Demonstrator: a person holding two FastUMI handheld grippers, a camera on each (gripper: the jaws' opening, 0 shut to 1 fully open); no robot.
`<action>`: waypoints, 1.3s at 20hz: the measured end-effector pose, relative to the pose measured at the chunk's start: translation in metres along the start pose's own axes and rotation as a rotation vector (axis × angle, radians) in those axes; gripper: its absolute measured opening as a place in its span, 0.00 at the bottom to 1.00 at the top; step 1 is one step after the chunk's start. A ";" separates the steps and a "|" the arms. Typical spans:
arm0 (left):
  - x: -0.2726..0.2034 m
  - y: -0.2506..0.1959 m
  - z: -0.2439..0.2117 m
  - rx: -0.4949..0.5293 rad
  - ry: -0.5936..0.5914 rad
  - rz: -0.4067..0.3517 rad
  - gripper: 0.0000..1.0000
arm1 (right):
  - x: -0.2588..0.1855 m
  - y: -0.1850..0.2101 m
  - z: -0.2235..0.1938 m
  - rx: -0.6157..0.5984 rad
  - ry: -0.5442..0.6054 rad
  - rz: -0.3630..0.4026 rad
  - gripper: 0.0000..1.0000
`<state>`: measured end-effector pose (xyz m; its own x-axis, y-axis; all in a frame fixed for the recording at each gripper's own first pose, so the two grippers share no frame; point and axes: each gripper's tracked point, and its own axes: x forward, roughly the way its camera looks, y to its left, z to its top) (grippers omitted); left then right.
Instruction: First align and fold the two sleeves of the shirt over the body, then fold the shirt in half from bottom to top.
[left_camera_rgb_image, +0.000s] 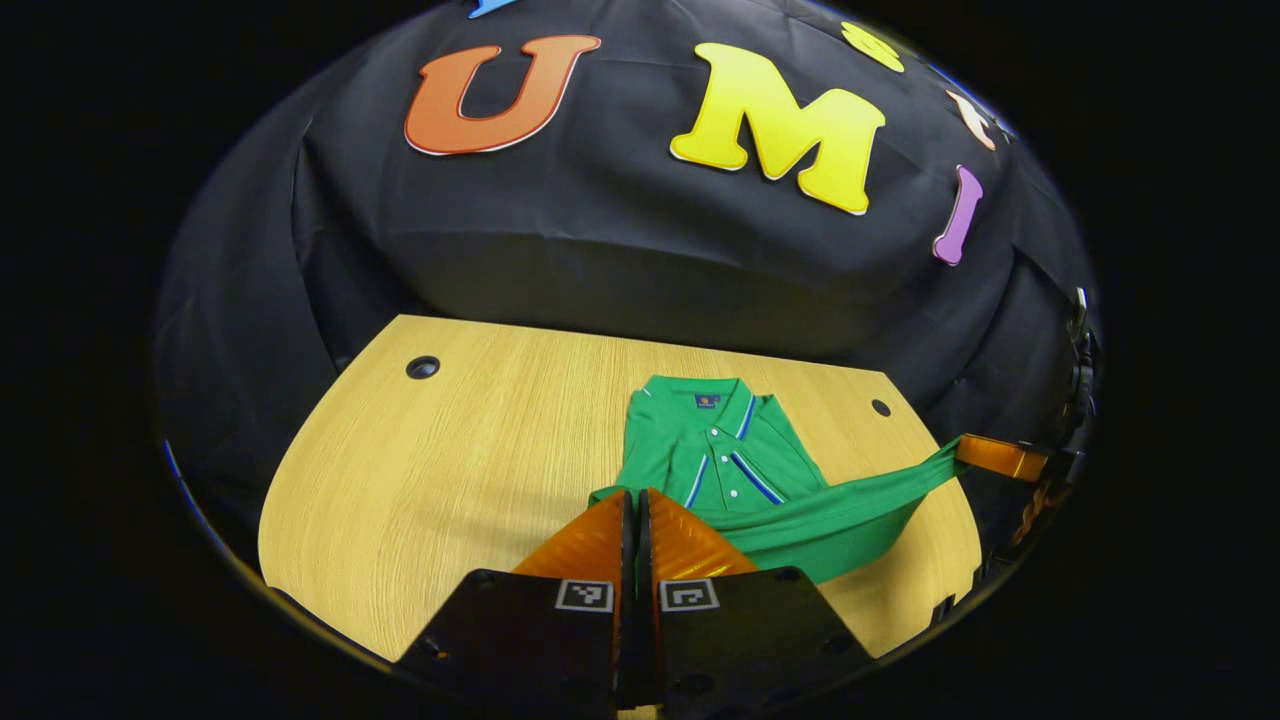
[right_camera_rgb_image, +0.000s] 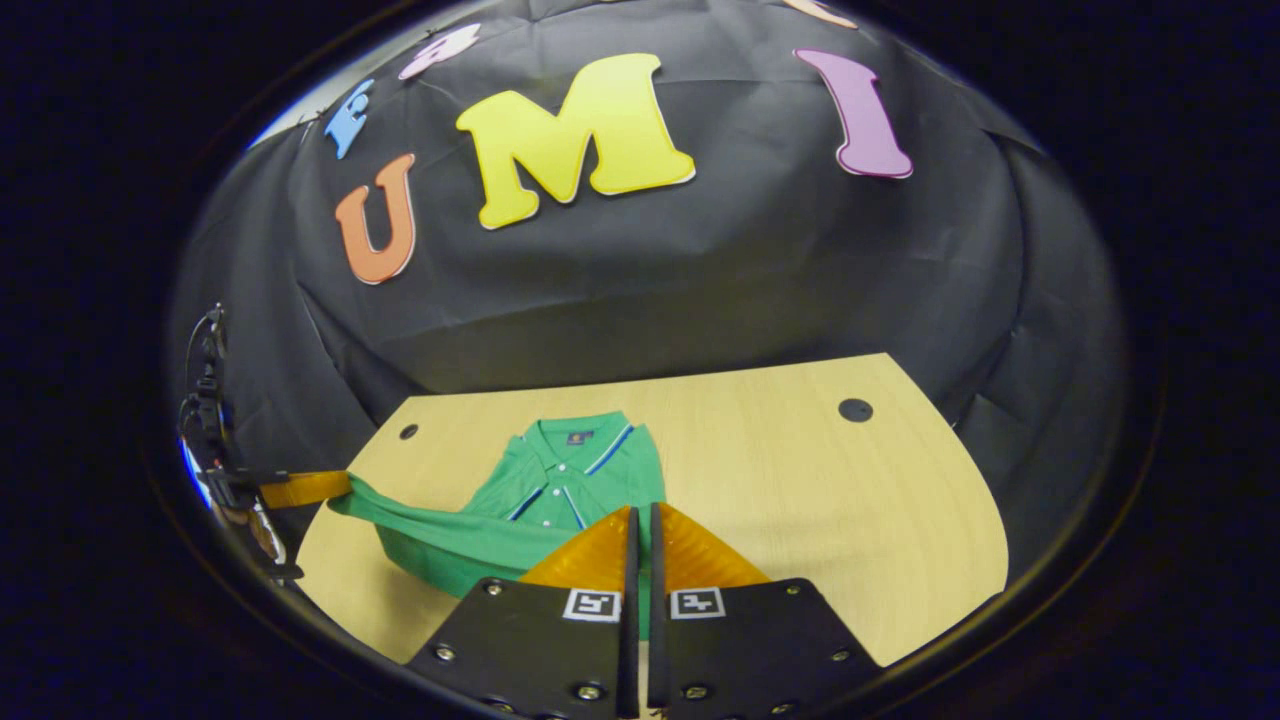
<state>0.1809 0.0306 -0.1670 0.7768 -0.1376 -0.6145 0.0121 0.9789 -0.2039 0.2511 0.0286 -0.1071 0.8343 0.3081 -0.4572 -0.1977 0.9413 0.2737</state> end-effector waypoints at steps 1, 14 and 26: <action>0.010 0.001 0.005 -0.004 -0.003 0.006 0.03 | 0.008 0.000 0.007 0.006 -0.008 0.000 0.04; 0.120 0.016 0.086 -0.029 -0.088 0.021 0.03 | 0.114 -0.008 0.108 0.017 -0.138 0.012 0.03; 0.217 0.031 0.042 -0.085 -0.001 0.053 0.03 | 0.221 -0.019 0.063 0.017 -0.070 0.004 0.04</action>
<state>0.3759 0.0372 -0.2747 0.7758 -0.0853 -0.6251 -0.0829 0.9684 -0.2350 0.4718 0.0704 -0.1598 0.8676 0.3006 -0.3961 -0.1926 0.9375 0.2898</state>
